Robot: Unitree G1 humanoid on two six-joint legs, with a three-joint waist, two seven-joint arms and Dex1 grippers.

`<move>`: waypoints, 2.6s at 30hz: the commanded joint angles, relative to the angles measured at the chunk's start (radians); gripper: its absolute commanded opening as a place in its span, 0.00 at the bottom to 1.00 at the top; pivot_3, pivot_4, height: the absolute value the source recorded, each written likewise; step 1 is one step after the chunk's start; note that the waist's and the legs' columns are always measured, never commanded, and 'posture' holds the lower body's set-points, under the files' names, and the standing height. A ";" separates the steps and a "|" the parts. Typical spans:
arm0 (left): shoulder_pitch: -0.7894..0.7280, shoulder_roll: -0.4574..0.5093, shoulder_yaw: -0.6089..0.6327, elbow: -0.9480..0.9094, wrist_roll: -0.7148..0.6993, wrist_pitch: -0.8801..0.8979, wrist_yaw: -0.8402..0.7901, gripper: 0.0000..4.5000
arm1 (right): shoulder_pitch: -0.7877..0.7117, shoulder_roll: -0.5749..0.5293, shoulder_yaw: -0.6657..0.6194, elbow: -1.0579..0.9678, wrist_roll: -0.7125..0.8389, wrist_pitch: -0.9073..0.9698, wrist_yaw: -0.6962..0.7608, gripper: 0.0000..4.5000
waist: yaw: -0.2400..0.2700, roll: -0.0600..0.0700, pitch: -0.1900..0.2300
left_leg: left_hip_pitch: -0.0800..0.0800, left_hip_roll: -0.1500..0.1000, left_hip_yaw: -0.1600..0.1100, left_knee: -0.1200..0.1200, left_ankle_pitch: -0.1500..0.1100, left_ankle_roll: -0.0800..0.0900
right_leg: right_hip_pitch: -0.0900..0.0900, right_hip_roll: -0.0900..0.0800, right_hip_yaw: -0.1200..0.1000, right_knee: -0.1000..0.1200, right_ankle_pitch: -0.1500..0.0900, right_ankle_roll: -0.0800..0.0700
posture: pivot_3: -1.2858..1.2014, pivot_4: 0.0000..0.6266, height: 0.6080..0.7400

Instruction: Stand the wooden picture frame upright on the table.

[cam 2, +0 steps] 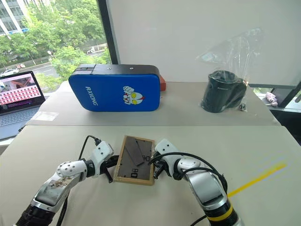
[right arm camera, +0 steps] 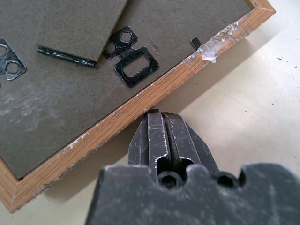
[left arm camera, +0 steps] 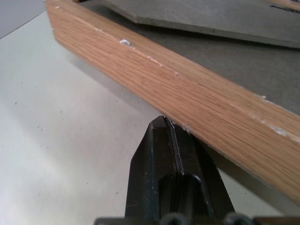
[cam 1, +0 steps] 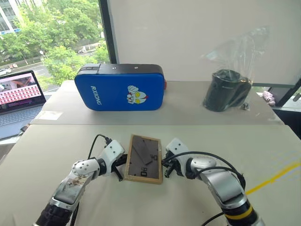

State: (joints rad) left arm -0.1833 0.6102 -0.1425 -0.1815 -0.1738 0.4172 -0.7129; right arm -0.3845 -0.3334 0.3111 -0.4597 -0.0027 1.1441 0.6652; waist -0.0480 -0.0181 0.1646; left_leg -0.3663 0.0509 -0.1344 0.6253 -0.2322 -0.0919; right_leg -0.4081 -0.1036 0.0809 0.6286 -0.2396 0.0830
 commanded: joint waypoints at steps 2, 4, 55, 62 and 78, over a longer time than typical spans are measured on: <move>0.099 0.106 0.052 0.003 0.042 -0.046 -0.036 0.01 | 0.000 -0.063 -0.019 0.058 0.027 -0.039 -0.008 0.00 | -0.012 0.000 0.000 | 0.000 0.000 0.000 0.000 0.000 0.001 | 0.000 0.000 0.000 0.000 0.000 0.000 | 0.52 0.24 1.00; 0.161 0.170 0.105 0.015 0.061 -0.154 -0.056 0.06 | 0.004 -0.104 -0.024 0.085 0.035 -0.075 0.002 0.00 | -0.020 0.000 0.000 | 0.000 0.000 0.000 -0.001 -0.001 0.001 | 0.000 0.000 0.000 0.000 -0.001 0.000 | 0.52 0.24 1.00; -0.329 0.187 -0.351 0.778 1.275 -1.727 0.935 0.26 | -0.119 -0.112 -0.144 0.127 0.237 -0.052 -0.077 0.00 | 0.012 0.008 -0.011 | 0.004 -0.001 0.001 -0.002 -0.001 0.001 | 0.005 -0.001 0.000 -0.002 -0.004 0.005 | 0.52 0.24 1.00; -0.323 0.199 -0.371 0.771 1.286 -1.710 0.966 0.26 | -0.311 -0.116 -0.142 0.260 0.358 -0.088 0.102 0.32 | 0.006 0.009 -0.010 | 0.003 -0.001 0.001 -0.003 -0.001 0.001 | 0.004 -0.001 0.000 -0.002 -0.004 0.005 | 0.52 0.24 1.00; -0.323 0.195 -0.386 0.743 1.256 -1.695 0.973 0.26 | -0.552 0.023 0.160 0.785 0.353 -0.205 0.458 0.99 | 0.005 0.010 -0.010 | 0.003 -0.001 0.000 -0.003 -0.001 0.001 | 0.003 -0.001 0.000 0.000 -0.004 0.004 | 0.52 0.24 1.00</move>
State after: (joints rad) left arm -0.5327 0.8100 -0.4768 0.5434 1.0564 -1.2826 0.2962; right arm -0.9389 -0.3278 0.4308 0.2940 0.3593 0.9488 1.0932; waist -0.0430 -0.0083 0.1542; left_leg -0.3627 0.0498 -0.1339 0.6219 -0.2330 -0.0908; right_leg -0.4050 -0.1048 0.0812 0.6289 -0.2437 0.0871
